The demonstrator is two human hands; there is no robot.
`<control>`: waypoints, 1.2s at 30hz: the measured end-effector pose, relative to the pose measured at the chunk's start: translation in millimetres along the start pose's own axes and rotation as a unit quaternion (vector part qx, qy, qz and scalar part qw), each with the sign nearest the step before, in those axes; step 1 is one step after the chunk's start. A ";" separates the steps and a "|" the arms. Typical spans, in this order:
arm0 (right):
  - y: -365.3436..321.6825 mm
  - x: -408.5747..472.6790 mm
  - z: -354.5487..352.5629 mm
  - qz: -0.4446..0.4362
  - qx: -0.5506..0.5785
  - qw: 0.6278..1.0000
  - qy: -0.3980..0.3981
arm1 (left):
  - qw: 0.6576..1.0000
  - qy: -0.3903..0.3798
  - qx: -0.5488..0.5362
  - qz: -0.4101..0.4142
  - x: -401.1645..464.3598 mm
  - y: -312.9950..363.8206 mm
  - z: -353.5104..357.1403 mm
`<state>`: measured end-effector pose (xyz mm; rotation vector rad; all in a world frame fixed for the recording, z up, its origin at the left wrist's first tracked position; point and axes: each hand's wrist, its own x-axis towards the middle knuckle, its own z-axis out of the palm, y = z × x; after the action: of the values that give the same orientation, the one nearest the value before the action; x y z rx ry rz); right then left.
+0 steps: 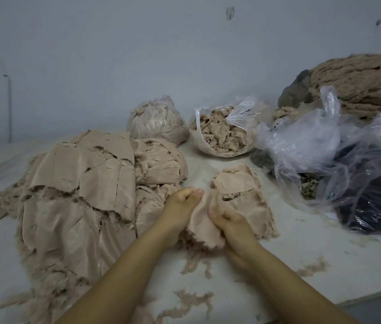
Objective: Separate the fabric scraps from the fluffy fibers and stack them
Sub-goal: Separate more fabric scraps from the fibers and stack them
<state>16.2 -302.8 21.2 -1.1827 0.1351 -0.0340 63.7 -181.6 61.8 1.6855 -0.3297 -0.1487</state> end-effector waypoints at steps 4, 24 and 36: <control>-21.1 17.0 -26.3 -0.122 -0.142 0.964 0.189 | 0.996 0.044 0.067 0.047 19.5 0.9 14.5; 11.8 61.2 -83.2 -0.111 -0.725 0.670 0.113 | 0.761 -0.169 0.603 0.169 72.1 -69.0 42.6; -8.6 125.7 -57.0 -0.151 -0.666 0.716 0.142 | 0.874 -0.007 0.418 0.248 75.2 -43.0 -7.1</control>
<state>134.2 -370.7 -3.0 -2.6634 0.2490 -0.4807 142.8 -192.8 27.4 2.3779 -0.9215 0.4307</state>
